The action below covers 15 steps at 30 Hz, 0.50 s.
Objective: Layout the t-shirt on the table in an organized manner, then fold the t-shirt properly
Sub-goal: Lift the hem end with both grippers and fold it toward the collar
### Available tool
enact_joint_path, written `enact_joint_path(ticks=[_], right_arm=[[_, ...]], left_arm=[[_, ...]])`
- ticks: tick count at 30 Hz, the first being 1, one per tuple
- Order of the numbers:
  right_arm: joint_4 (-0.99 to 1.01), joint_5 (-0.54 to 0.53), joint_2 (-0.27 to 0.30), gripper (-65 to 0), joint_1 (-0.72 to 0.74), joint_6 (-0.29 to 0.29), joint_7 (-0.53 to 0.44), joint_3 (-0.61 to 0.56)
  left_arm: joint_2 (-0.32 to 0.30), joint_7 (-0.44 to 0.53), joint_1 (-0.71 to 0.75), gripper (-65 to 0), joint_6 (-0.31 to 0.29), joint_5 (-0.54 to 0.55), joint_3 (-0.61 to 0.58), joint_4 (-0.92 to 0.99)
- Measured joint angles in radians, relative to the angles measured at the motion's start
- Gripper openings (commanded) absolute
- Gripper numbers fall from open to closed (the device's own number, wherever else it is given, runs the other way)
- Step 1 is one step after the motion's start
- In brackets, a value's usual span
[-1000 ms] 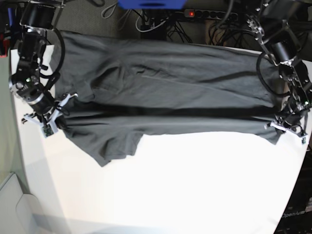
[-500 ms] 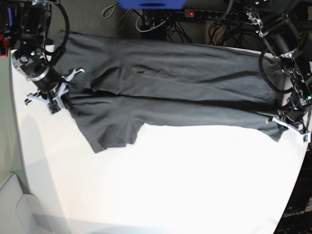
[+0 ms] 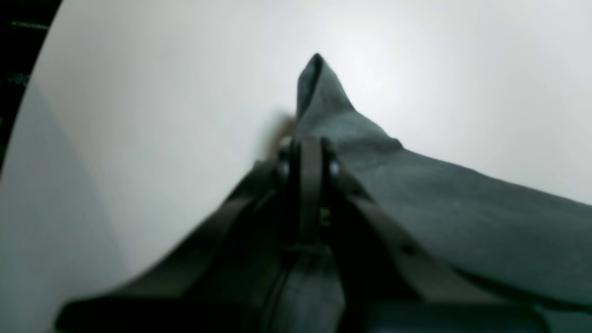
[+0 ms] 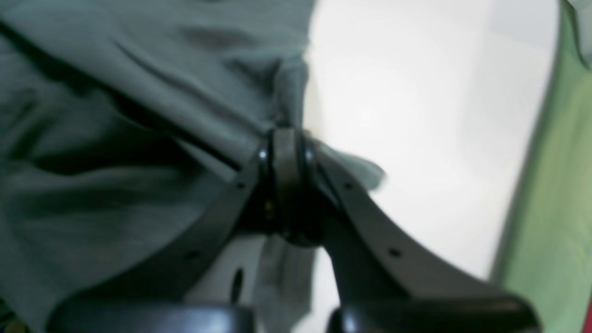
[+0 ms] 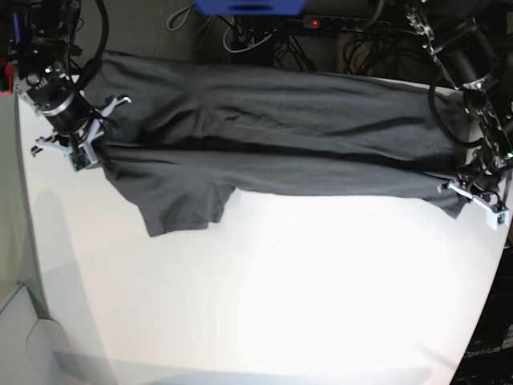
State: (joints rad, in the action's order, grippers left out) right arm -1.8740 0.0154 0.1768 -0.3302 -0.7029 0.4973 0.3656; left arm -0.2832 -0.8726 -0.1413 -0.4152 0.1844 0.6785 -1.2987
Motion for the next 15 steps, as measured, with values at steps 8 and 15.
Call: enact_joint_path(ticks=[8, 15], right_arm=[[0.0, 0.0, 0.006, -65.0, -0.035, 0.0, -0.011, 0.012], [0.008, 0.003, 0.008, -65.0, -0.09, -0.003, -0.006, 0.006]], left_arm=[[-0.018, -0.109, 0.0, -64.6, 0.0, -0.005, -0.006, -0.082], [-0.016, -0.12, 0.048, -64.6, 0.0, -0.006, -0.008, -0.1]])
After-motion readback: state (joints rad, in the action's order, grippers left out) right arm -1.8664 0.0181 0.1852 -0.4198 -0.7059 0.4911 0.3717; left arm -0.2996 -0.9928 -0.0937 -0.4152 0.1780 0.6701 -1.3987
